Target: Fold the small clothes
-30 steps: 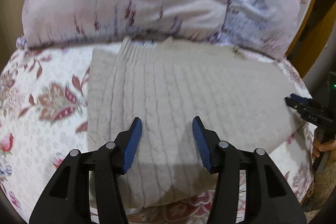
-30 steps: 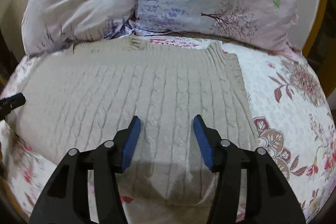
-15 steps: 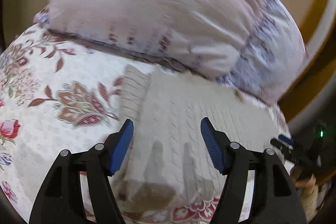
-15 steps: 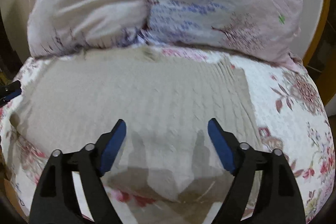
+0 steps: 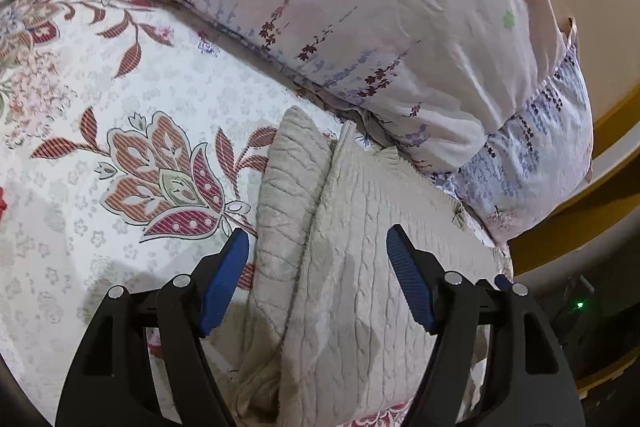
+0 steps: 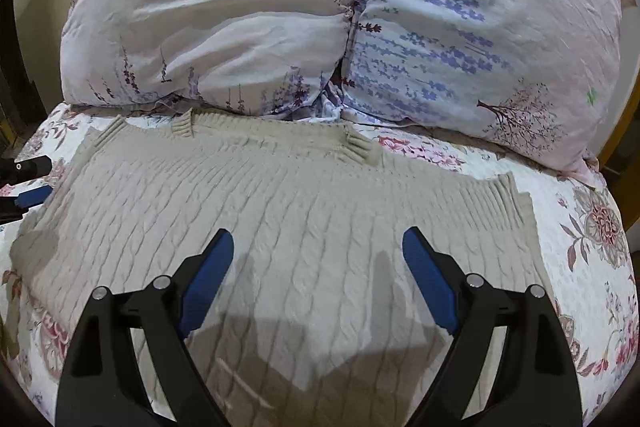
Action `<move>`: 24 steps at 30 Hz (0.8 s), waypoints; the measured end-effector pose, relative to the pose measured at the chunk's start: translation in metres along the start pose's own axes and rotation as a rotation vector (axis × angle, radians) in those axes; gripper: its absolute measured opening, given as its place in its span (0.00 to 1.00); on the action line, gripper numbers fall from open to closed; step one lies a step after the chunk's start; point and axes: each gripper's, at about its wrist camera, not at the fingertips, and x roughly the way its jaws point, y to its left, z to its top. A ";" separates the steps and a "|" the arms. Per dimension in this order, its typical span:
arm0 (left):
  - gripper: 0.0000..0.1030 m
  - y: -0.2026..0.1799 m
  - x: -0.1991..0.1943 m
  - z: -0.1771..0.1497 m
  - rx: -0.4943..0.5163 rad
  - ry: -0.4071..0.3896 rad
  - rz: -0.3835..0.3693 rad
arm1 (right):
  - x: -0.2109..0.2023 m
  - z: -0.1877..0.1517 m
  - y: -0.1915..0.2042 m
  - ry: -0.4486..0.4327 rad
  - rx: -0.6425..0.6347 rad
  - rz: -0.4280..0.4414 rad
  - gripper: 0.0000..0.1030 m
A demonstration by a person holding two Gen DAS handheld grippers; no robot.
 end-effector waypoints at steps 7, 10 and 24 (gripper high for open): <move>0.69 0.005 0.010 0.000 -0.040 0.016 -0.029 | 0.021 -0.004 0.005 0.067 -0.033 -0.023 0.84; 0.69 0.001 0.013 -0.001 -0.031 0.012 -0.026 | 0.021 -0.004 0.000 0.067 -0.012 -0.008 0.85; 0.60 -0.002 0.021 -0.001 -0.086 0.019 -0.055 | 0.023 -0.006 -0.004 0.069 0.005 0.015 0.89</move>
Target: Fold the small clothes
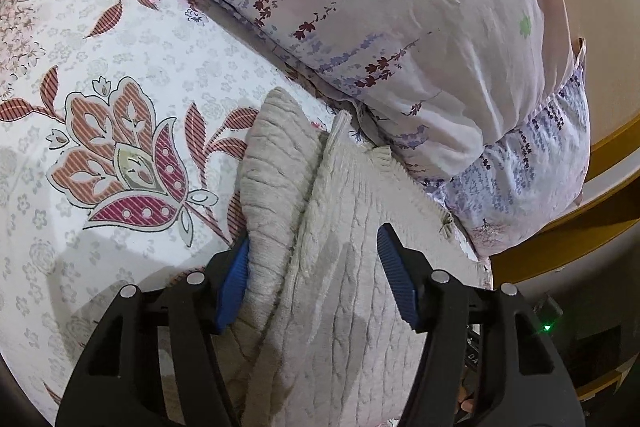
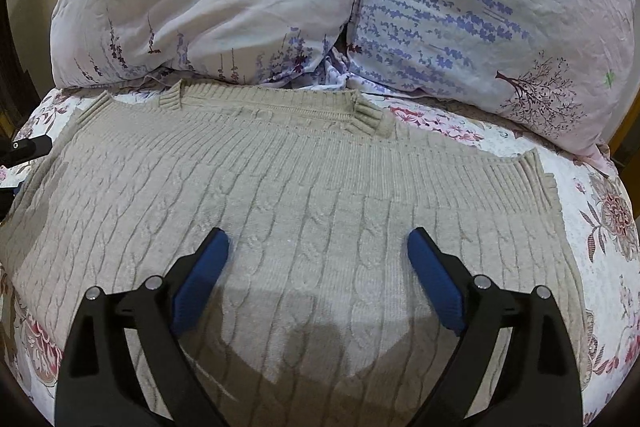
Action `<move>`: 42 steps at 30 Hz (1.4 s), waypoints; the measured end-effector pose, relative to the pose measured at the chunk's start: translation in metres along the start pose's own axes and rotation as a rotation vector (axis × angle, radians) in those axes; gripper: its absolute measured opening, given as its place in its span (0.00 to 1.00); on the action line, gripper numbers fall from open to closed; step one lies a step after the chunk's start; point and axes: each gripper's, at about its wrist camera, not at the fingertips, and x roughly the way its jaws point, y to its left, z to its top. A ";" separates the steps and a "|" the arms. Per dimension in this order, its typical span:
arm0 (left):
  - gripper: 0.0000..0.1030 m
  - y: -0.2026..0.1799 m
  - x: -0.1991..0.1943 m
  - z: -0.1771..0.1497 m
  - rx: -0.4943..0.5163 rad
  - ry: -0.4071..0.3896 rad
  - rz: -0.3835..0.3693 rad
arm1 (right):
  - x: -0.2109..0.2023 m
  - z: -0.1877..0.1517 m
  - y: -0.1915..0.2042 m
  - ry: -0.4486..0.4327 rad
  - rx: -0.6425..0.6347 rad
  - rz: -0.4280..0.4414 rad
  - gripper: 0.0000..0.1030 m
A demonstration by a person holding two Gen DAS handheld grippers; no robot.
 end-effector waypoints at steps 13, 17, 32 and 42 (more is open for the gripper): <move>0.19 -0.048 -0.005 0.001 0.056 -0.001 -0.092 | 0.002 -0.001 0.001 0.002 -0.003 0.003 0.89; 0.19 -0.073 -0.007 0.000 0.084 -0.020 -0.151 | 0.001 -0.001 0.000 0.003 -0.002 0.005 0.89; 0.18 -0.203 0.064 -0.069 0.287 0.056 -0.234 | -0.064 -0.023 -0.102 -0.134 0.154 -0.054 0.89; 0.24 -0.245 0.140 -0.131 0.392 0.212 -0.175 | -0.077 -0.060 -0.187 -0.134 0.397 -0.082 0.89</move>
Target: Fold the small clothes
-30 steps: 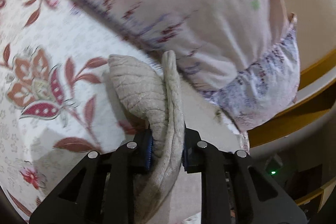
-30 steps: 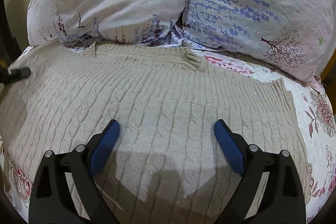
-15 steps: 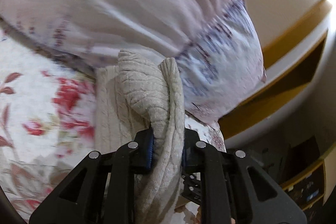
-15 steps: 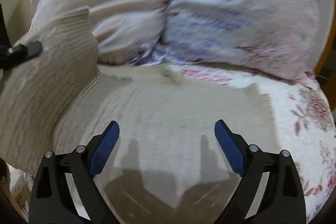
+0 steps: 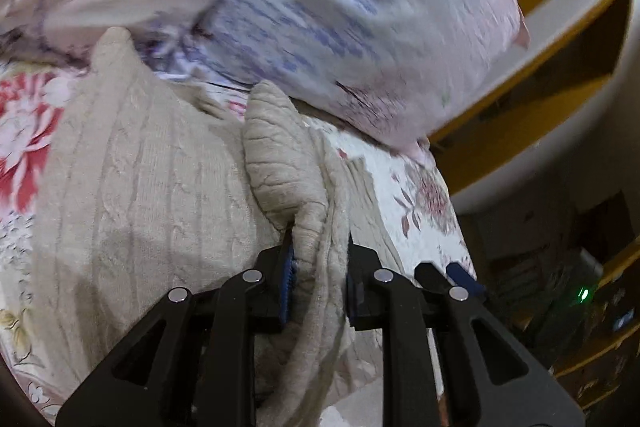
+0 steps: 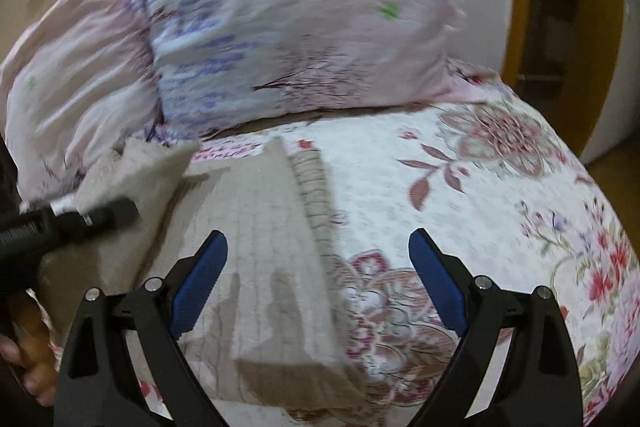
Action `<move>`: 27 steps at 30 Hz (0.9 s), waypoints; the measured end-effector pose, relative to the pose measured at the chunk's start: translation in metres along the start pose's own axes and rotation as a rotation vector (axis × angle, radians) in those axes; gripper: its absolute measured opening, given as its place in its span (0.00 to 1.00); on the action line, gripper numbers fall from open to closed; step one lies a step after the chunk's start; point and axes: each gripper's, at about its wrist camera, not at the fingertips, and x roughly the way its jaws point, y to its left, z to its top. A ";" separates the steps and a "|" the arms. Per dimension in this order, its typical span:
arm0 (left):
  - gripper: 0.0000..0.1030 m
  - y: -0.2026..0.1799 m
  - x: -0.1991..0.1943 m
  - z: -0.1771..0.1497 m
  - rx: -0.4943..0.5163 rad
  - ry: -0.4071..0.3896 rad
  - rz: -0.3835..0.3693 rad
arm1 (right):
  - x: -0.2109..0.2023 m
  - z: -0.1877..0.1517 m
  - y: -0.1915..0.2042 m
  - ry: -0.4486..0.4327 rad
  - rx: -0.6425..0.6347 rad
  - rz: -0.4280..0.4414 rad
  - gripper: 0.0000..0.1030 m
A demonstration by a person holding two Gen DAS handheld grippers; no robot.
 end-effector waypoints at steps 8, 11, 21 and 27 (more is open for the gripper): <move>0.69 -0.002 -0.062 -0.003 0.081 -0.083 -0.149 | -0.002 0.013 -0.003 0.063 0.139 0.329 0.89; 0.70 0.024 -0.095 -0.001 0.043 -0.198 -0.019 | 0.013 0.015 0.004 0.151 0.190 0.452 0.89; 0.70 0.092 -0.068 -0.011 -0.123 -0.081 0.146 | 0.057 0.007 0.029 0.314 0.219 0.531 0.61; 0.70 0.097 -0.051 -0.019 -0.151 -0.034 0.094 | 0.067 0.003 0.043 0.340 0.146 0.555 0.49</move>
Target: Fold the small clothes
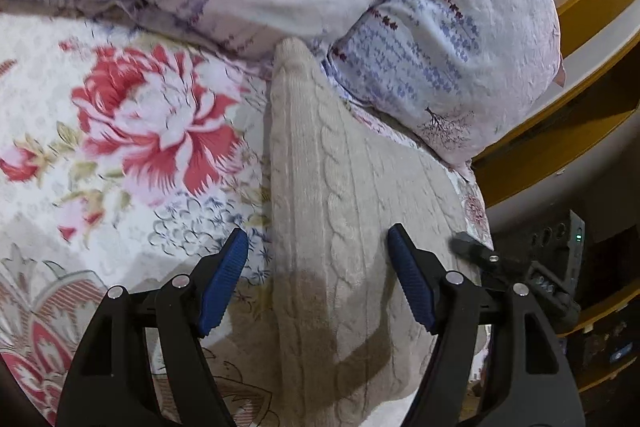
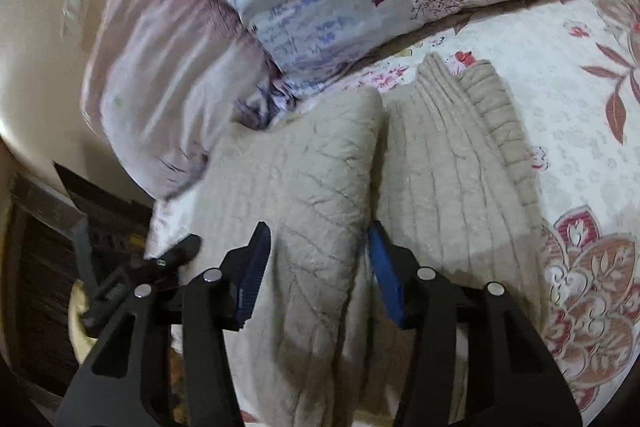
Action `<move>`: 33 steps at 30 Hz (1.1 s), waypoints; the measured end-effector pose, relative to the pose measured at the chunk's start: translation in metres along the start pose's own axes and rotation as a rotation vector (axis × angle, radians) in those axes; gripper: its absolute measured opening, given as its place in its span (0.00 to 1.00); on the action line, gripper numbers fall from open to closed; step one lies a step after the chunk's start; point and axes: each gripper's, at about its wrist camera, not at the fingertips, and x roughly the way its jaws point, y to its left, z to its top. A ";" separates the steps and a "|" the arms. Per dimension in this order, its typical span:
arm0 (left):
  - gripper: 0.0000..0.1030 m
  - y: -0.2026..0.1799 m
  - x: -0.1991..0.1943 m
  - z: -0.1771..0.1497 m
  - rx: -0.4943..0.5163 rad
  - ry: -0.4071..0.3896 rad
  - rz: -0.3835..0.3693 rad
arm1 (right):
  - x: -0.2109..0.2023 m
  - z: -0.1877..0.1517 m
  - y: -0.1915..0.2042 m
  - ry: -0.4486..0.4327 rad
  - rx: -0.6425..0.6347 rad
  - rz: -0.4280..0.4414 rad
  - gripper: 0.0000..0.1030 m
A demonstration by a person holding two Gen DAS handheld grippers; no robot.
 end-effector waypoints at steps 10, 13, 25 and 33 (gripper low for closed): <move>0.72 0.012 0.003 -0.004 -0.082 0.053 -0.098 | 0.020 0.011 -0.003 -0.006 0.043 0.065 0.21; 0.72 0.013 0.001 -0.002 -0.104 0.055 -0.109 | 0.011 0.012 0.009 -0.046 -0.024 0.017 0.19; 0.73 -0.008 -0.011 -0.002 -0.023 0.028 -0.096 | -0.053 0.010 0.038 -0.306 -0.204 -0.271 0.17; 0.73 -0.024 -0.003 -0.006 0.031 0.061 -0.084 | -0.054 0.001 0.015 -0.282 -0.194 -0.340 0.17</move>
